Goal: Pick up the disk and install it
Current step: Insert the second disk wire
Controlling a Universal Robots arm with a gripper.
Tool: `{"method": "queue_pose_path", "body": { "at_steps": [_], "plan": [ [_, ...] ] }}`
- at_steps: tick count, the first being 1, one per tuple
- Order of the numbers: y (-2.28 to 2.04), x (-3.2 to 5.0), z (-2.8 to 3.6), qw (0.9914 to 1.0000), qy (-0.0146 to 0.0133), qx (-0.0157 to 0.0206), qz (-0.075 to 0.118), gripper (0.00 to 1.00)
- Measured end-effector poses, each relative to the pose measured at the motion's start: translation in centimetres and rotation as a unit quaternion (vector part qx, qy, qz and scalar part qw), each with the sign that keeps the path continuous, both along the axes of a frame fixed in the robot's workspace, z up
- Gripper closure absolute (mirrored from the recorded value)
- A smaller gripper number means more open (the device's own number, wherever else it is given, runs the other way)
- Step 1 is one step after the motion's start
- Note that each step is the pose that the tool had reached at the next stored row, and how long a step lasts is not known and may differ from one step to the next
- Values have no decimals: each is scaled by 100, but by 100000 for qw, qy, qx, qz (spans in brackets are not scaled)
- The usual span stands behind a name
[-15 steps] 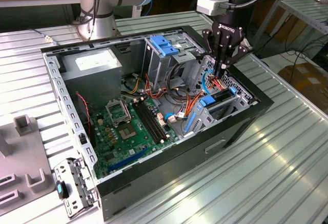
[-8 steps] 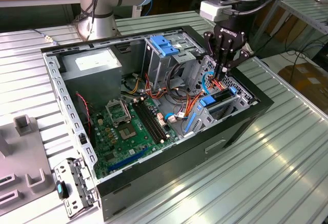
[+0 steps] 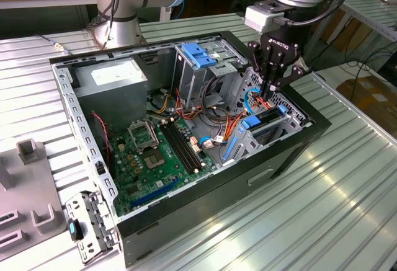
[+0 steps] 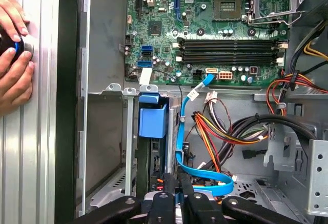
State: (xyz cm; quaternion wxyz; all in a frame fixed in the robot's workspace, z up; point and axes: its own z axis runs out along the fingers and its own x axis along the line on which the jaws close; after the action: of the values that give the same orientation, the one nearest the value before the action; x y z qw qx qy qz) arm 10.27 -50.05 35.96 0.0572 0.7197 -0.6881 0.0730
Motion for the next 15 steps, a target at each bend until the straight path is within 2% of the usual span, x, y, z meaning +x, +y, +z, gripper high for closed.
{"method": "queue_pose_path", "body": {
  "at_steps": [12,14,15],
  "plan": [
    [0,0,0,100000,0,84,3,84],
    [-1,0,0,100000,-1,284,2,84],
    [-1,0,-3,99998,-1,597,2,84]
  ]
}}
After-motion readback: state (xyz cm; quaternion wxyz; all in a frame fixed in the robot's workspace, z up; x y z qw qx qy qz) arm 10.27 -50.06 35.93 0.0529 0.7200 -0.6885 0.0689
